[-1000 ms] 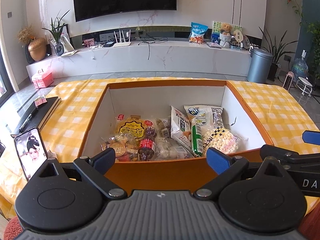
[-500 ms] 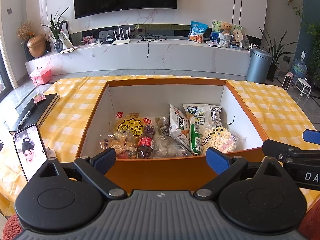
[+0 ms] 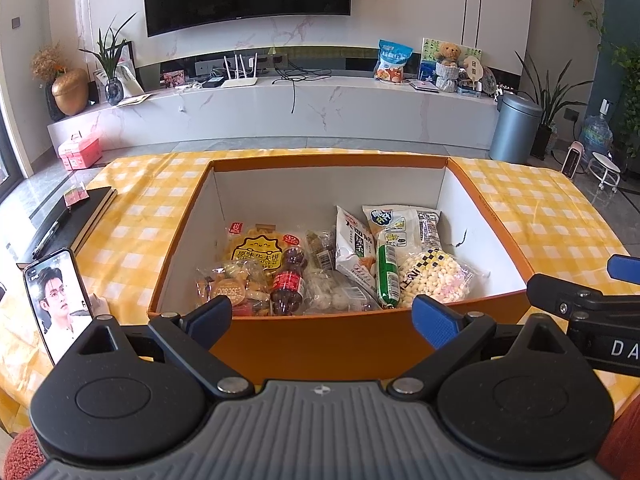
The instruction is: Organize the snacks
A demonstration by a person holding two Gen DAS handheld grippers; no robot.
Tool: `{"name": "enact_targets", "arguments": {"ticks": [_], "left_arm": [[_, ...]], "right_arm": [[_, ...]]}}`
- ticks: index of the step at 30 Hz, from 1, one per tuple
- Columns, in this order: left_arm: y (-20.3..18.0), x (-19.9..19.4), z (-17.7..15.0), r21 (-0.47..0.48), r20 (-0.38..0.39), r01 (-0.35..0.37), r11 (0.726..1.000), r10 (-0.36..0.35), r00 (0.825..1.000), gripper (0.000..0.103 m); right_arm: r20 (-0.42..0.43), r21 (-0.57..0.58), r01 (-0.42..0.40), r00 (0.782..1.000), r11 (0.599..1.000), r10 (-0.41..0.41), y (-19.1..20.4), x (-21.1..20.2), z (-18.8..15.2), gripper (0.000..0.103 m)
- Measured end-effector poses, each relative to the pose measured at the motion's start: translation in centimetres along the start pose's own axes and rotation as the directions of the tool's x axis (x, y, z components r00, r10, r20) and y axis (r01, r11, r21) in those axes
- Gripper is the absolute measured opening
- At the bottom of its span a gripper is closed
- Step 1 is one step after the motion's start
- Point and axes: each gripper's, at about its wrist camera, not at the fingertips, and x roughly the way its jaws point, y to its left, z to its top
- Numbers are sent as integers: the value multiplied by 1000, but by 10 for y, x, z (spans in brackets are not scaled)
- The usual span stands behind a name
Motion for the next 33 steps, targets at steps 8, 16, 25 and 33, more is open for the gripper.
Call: {"name": "enact_targets", "arguments": {"ticks": [8, 16, 25, 33], "left_arm": [[-1, 0, 1, 6, 0, 0, 1000, 0, 1000, 103], [-1, 1, 2, 20, 1, -6, 1000, 6, 1000, 103], [-2, 4, 2, 34, -1, -14, 999, 14, 1000, 103], [0, 6, 1, 31, -5, -16, 999, 16, 1000, 103]], "right_arm": [[7, 5, 6, 1000, 1000, -6, -2, -1, 1, 95], [11, 5, 12, 1000, 1000, -12, -4, -2, 1, 95], [3, 1, 13, 1000, 1000, -13, -3, 2, -1, 95], [-1, -2, 13, 1000, 1000, -13, -2, 4, 0, 95]]}}
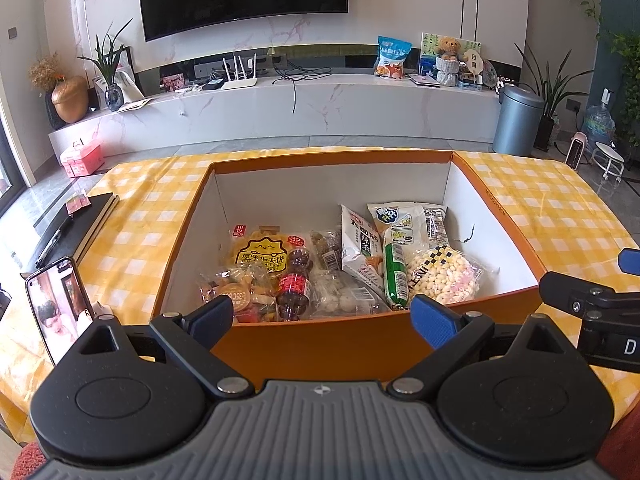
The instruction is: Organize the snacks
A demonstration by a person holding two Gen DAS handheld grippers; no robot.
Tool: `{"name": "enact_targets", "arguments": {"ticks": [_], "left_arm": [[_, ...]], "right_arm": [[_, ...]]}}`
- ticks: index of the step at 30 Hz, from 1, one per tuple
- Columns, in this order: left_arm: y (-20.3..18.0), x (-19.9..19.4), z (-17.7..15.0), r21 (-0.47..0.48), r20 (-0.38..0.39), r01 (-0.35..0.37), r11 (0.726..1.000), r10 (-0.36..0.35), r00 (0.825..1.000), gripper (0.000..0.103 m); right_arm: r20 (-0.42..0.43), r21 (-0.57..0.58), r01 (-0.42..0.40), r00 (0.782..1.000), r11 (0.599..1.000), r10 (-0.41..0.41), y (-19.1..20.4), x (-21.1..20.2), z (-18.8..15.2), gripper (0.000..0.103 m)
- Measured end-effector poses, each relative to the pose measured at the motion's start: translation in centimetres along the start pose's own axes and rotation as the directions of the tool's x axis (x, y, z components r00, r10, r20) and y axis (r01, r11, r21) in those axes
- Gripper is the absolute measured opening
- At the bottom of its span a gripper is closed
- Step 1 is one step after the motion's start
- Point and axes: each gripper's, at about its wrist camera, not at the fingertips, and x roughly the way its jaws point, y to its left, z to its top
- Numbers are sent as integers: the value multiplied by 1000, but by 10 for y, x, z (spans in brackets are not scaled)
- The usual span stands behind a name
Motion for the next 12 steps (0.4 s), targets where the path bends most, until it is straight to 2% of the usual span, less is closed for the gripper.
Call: {"name": "enact_targets", "arguments": {"ticks": [12], "left_arm": [[-2, 1, 0, 1, 6, 2, 1000, -2, 1000, 103]], "right_arm": [[-8, 2, 0, 1000, 1000, 0, 0, 3, -2, 95]]}}
